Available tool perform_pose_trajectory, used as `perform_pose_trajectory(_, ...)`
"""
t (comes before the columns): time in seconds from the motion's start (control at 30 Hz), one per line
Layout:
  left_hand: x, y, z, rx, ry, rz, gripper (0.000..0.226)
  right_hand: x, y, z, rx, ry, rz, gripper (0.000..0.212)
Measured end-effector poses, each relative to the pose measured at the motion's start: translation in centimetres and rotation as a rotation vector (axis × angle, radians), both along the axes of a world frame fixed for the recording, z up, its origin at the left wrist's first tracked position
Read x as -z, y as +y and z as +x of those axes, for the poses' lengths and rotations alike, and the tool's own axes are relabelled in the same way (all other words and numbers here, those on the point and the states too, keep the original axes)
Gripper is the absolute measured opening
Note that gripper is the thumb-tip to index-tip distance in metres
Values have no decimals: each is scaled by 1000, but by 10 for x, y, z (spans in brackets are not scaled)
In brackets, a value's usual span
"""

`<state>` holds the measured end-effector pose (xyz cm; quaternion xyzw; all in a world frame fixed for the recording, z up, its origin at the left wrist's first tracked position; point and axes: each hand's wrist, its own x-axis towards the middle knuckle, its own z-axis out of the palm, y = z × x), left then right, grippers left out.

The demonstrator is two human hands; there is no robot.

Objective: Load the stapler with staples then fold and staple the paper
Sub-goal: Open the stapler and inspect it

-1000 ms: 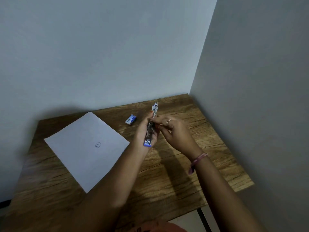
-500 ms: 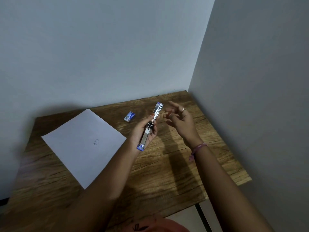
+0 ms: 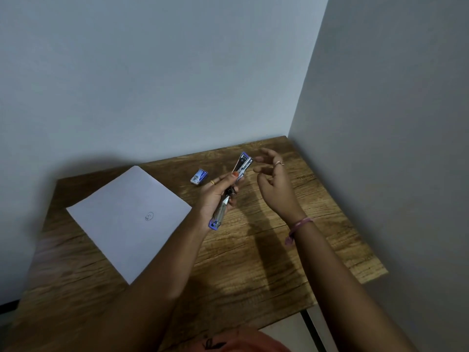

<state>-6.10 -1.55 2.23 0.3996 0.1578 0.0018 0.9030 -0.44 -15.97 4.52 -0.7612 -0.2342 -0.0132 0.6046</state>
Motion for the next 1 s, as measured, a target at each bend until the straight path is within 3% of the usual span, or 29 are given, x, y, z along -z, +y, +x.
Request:
perform_pose_trajectory(0.17, -3, 8, 0, -24, -51, 245, 28, 9, 1, 5, 48, 9, -16, 59)
perform_pose_trajectory(0.33, 0, 14, 1, 2, -97, 278, 21, 15, -1, 4, 78, -49, -13, 58)
perform_pose_trajectory(0.5, 13, 17, 4, -20, -144, 395, 18, 13, -8, 4, -72, -277, -303, 65)
perform_pose_trajectory(0.7, 30, 32, 7, -12, -165, 757, 27, 17, -14, 5, 122, -116, -41, 53)
perform_pose_trajectory(0.73, 33, 33, 7, 0, -173, 792, 28, 24, -15, 4, 87, -108, -100, 53)
perform_pose_trajectory(0.83, 40, 33, 10, 60, -184, 890, 29, 44, -22, 1, -129, -198, -628, 59)
perform_pose_trajectory(0.87, 43, 33, 11, 61, -186, 921, 28, 48, -23, 3, -133, -229, -696, 59)
perform_pose_trajectory(1.0, 48, 32, 15, 7, -174, 949, 26, 48, -18, -1, 109, -194, -343, 55)
